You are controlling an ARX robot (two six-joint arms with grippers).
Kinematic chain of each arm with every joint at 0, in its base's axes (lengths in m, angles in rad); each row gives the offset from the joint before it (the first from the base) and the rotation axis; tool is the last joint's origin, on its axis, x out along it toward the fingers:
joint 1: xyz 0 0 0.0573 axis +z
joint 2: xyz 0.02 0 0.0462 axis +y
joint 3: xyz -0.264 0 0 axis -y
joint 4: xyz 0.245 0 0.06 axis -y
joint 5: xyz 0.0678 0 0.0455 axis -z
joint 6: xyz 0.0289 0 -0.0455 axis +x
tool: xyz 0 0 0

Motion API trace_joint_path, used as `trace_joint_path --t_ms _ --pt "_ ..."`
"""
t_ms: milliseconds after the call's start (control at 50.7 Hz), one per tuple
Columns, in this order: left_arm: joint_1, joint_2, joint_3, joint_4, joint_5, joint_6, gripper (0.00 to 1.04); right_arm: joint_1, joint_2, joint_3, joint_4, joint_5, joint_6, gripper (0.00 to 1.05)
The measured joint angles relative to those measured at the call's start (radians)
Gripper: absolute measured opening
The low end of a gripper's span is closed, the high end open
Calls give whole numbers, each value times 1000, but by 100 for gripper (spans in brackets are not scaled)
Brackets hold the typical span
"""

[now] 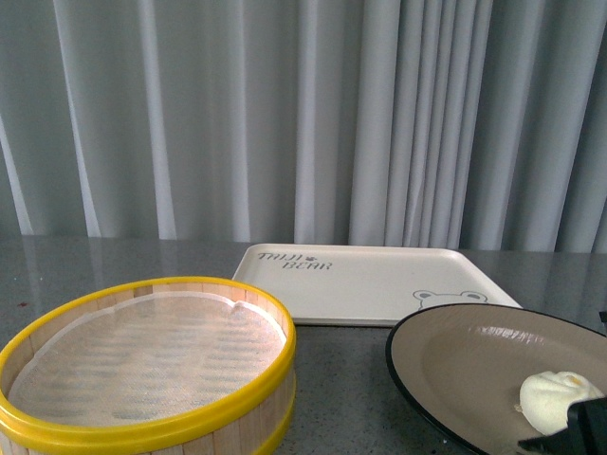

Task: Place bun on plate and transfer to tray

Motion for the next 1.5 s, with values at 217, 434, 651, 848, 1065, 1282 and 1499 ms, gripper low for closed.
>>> trace_joint_path --t_ms 217,434,651,848,1065,1282,1499 --pt "0 0 0 0 0 0 98 -8 -65 -26 6 14 -19 3" --pt "0 0 0 0 0 0 98 -18 -117 -29 -21 47 -20 3" --pt "0 0 0 0 0 0 98 -19 -197 -12 -94 55 21 3" --pt "0 0 0 0 0 0 98 -39 -218 17 -57 11 46 3" --pt "0 0 0 0 0 0 98 -109 -176 69 -22 -80 66 3" --pt "0 0 0 0 0 0 98 -183 -56 168 15 -211 66 3" --pt "0 0 0 0 0 0 98 -250 93 306 11 -303 55 3"
